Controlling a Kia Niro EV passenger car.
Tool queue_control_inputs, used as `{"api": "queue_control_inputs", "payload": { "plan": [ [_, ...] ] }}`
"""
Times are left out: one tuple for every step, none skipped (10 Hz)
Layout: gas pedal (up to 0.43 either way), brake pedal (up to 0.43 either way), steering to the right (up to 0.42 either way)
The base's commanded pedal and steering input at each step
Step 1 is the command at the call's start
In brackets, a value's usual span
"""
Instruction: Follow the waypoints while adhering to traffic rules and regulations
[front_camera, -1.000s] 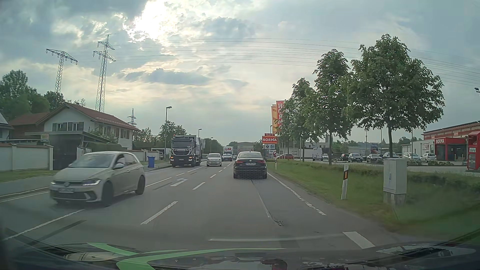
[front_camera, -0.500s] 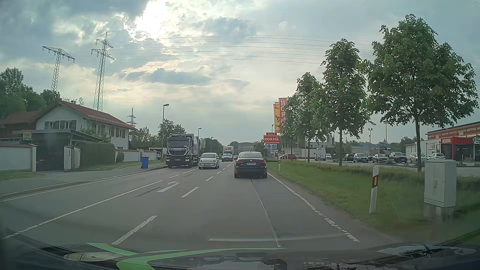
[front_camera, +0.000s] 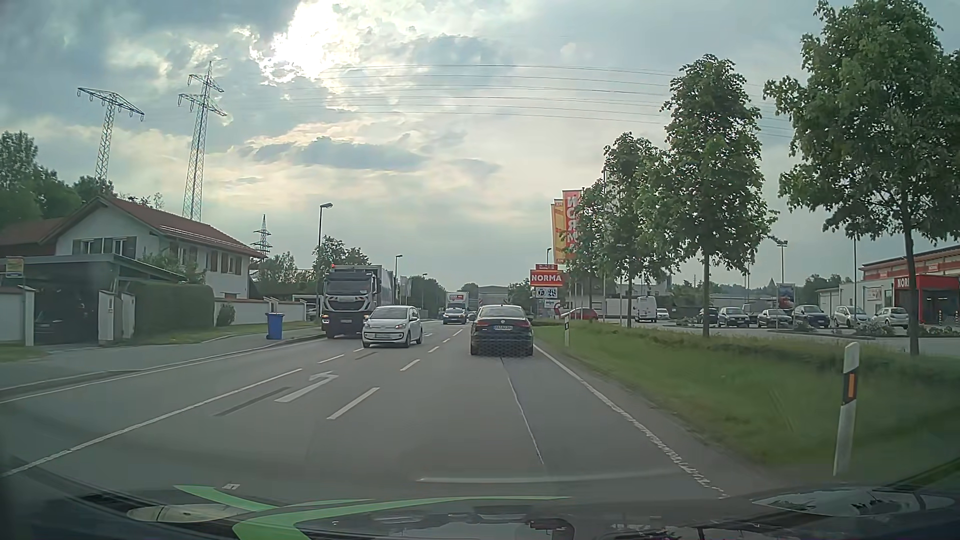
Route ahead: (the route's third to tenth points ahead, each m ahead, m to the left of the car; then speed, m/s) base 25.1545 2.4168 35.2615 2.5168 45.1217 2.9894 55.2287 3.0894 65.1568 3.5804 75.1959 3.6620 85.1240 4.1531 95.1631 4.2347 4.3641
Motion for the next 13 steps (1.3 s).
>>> {"api": "queue_control_inputs", "payload": {
  "plan": [
    [0.098, 0.0, -0.008],
    [0.098, 0.0, -0.009],
    [0.098, 0.0, -0.009],
    [0.098, 0.0, -0.009],
    [0.098, 0.0, -0.009],
    [0.098, 0.0, -0.009],
    [0.098, 0.0, -0.01],
    [0.098, 0.0, -0.009],
    [0.098, 0.0, -0.009],
    [0.098, 0.0, -0.009],
    [0.098, 0.0, -0.009],
    [0.098, 0.0, -0.009],
    [0.098, 0.0, -0.009]
  ]
}}
